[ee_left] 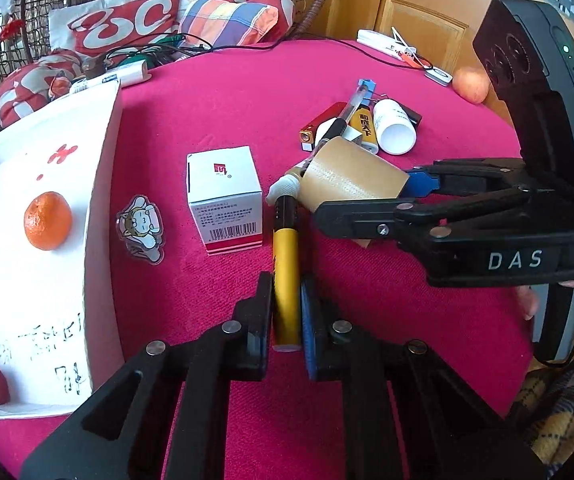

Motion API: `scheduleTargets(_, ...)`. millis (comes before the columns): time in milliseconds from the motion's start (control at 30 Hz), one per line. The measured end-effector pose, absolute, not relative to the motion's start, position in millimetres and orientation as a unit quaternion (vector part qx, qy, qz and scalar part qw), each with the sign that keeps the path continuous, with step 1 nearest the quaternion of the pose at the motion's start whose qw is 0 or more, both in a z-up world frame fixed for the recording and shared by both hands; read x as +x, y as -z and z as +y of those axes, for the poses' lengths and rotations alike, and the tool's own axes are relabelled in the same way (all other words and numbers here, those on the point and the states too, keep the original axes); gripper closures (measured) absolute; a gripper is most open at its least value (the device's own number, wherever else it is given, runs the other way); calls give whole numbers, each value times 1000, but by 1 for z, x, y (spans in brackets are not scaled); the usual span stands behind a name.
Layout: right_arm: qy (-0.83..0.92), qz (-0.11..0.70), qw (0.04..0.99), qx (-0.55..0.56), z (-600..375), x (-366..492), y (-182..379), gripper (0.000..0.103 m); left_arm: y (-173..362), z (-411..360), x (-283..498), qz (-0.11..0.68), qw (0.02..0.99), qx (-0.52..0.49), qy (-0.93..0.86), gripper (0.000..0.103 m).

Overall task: Organize rigid objects
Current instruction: 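Carry the yellow lighter and tape roll into the white tray and release both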

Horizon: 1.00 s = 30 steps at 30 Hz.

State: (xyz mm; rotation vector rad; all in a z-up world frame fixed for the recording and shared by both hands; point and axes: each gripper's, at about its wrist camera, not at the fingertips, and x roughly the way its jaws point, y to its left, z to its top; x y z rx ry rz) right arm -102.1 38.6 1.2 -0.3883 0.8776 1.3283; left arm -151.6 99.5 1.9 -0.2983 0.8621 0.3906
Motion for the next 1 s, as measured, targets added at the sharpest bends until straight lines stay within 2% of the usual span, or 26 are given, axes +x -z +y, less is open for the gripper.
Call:
scheduleTargets(333,-611,367,692,-114,4,-97,-36,51,-23,86,-173,365,902,-147,-177,91)
scheduleTargets(633,-644,328,688,-71,-6,-105,-68,51,-71,87,-195,300,923,-125,-207,91)
scheduleTargets(1000,-657,316,682,-55,-1,-106,-84,51,-81,110,-230,265,917,-153,-256,91)
